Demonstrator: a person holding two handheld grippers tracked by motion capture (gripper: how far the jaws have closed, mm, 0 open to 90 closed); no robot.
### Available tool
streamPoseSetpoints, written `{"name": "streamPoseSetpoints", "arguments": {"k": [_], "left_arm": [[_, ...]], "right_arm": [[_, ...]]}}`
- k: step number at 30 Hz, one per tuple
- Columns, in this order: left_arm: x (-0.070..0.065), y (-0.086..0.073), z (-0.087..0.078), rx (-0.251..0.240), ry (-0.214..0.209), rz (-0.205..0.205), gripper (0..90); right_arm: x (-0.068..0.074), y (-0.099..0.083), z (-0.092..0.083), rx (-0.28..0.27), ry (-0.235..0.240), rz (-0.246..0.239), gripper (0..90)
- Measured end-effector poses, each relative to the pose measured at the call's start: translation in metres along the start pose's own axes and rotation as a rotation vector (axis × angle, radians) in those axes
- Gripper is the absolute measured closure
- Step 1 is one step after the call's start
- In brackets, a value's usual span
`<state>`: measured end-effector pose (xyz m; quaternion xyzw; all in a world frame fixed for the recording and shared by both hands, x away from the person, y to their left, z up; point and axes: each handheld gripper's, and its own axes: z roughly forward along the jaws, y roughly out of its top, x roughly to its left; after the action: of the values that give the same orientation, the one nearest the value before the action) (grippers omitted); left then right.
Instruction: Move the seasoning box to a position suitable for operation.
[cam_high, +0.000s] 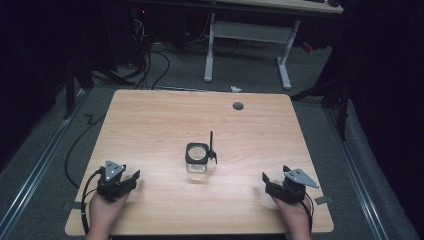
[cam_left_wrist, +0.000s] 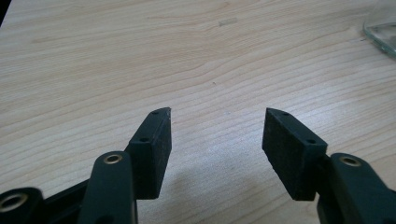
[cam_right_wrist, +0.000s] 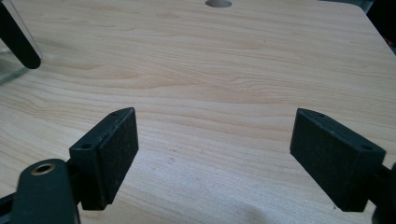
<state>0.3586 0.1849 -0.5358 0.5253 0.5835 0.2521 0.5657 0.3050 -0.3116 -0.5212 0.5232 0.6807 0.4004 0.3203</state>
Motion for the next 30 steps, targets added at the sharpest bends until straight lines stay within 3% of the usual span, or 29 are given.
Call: {"name": "streamPoseSetpoints", "arguments": {"k": [11,14,18,21,30], "left_arm": [[-0.0008,0.0012,-0.0009,0.001,-0.008,0.005,40.1],[-0.0001,0.0025,-0.0016,-0.001,-0.014,-0.004,38.8],[-0.0017,0.0009,-0.0018,0.012,-0.022,0.030,36.9],[-0.0028,0.0032,-0.0040,-0.002,-0.043,0.017,37.0],[0.0005,0.0026,-0.0040,0.003,-0.034,0.016,34.0]], "right_arm": [[-0.0014,0.0000,-0.0016,0.005,-0.007,-0.014,17.5],[-0.0023,0.0001,-0.0018,0.010,0.003,-0.021,21.9],[-0.0037,0.0005,-0.0029,0.012,0.022,-0.007,24.6],[-0.0029,0.0011,-0.0018,0.020,0.036,-0.010,23.8],[0.0036,0.0043,0.0038,0.051,0.054,-0.041,22.3]]}}
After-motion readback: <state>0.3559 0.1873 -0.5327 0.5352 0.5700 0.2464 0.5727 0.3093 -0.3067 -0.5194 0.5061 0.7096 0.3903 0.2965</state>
